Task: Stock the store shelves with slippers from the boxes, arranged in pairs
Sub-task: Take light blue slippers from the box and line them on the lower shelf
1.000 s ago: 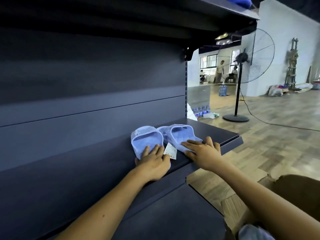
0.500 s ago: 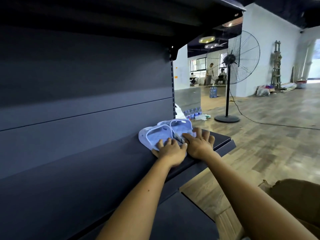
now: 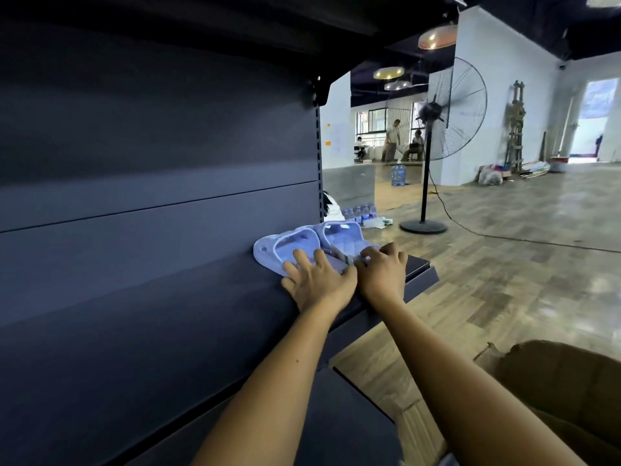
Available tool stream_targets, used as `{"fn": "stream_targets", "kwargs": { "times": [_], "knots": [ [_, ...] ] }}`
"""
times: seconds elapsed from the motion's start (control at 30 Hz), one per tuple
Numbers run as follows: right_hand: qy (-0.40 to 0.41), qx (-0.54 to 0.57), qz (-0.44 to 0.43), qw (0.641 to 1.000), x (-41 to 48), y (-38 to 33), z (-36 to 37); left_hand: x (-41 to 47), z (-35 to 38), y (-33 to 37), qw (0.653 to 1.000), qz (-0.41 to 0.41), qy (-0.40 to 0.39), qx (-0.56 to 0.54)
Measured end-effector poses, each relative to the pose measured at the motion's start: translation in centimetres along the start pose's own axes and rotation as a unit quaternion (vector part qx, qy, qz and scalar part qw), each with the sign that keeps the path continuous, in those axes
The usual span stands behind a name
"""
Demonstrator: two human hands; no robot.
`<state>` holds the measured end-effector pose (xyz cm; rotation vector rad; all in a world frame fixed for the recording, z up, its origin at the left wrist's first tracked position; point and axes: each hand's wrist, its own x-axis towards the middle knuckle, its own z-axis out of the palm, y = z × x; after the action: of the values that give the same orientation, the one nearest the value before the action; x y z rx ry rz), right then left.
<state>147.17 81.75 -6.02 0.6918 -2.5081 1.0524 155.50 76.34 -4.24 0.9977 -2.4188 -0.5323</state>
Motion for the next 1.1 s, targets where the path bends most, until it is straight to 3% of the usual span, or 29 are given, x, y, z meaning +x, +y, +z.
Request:
{"fn": "stream_targets", "kwargs": {
  "times": [0.1,0.33,0.63,0.83,1.1],
  "knots": [
    [0.001,-0.009,-0.017,1.0,0.0,0.2,-0.1,-0.1,-0.2,-0.3,1.0,-0.009,0.005,-0.03],
    [-0.054,-0.005,-0.016,0.998,0.0,0.0,-0.4,0.0,0.0,-0.1,0.991,0.129,0.0,0.029],
    [-0.082,-0.002,-0.016,0.997,-0.5,-0.2,-1.1,-2.6,-0.8,-1.5,0.984,0.166,-0.06,0.022],
    [-0.123,-0.055,0.021,0.991,0.0,-0.2,-0.8,-2.8,-1.4,-1.8,0.996,0.076,-0.034,-0.021],
    [-0.123,-0.031,-0.002,0.992,-0.5,-0.3,-1.6,-2.1,-0.7,-1.3,0.996,0.078,-0.034,0.002]
  ]
}}
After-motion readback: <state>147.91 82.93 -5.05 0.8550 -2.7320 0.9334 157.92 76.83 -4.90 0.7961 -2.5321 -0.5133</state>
